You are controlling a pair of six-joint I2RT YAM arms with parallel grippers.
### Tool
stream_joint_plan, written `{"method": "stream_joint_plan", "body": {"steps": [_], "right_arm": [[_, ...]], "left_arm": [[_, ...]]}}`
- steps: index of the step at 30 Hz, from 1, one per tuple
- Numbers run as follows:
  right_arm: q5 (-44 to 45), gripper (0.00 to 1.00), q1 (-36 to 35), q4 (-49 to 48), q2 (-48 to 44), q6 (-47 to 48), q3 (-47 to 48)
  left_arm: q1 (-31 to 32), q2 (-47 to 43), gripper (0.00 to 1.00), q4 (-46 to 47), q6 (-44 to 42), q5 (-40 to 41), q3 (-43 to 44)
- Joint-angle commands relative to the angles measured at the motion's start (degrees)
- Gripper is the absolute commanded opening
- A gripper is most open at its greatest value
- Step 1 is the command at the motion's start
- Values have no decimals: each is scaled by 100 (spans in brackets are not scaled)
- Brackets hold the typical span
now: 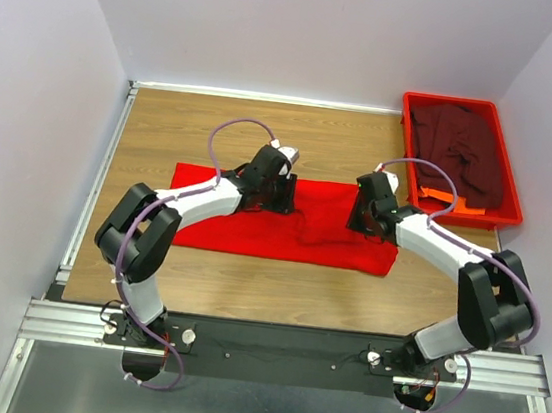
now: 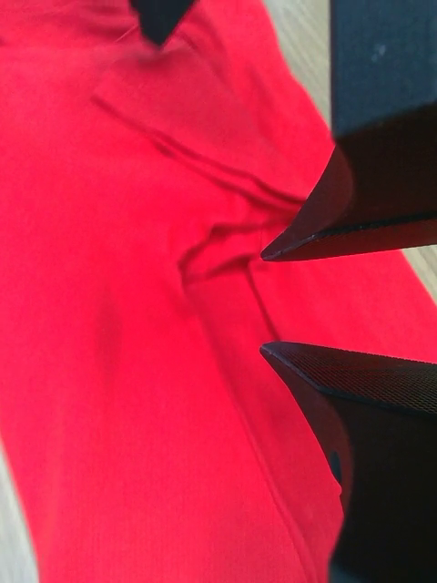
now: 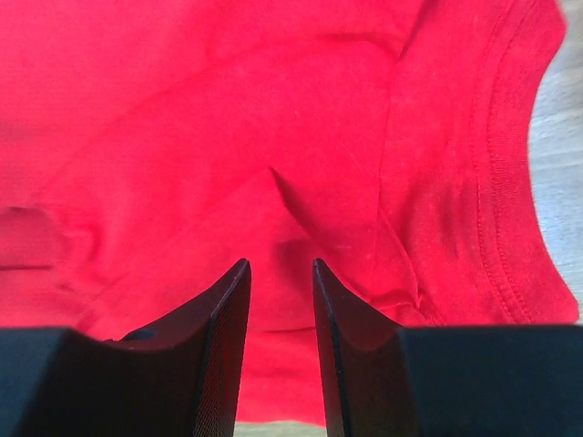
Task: Fold and stack the t-shirts
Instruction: Fold the tshirt
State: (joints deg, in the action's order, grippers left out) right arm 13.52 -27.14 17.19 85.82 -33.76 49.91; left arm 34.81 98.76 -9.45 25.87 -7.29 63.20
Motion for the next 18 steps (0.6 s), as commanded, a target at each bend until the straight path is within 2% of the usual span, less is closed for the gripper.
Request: {"method": "stream_joint_plan", "body": {"steps": [1, 5, 8, 15, 18], "right_arm": [[169, 40, 33, -14, 338, 106, -34], [125, 39, 33, -58, 444, 63, -130], [133, 34, 33, -67, 435, 45, -218], [116, 8, 33, 3, -99, 106, -377], [142, 4, 33, 231, -285, 141, -359]], "left_arm": [[122, 117, 48, -39, -82, -176, 219], [149, 100, 48, -48, -82, -185, 245], [140, 100, 48, -65, -99, -168, 272], [149, 135, 47, -171, -152, -132, 386], [149, 152, 47, -188, -170, -97, 439]]}}
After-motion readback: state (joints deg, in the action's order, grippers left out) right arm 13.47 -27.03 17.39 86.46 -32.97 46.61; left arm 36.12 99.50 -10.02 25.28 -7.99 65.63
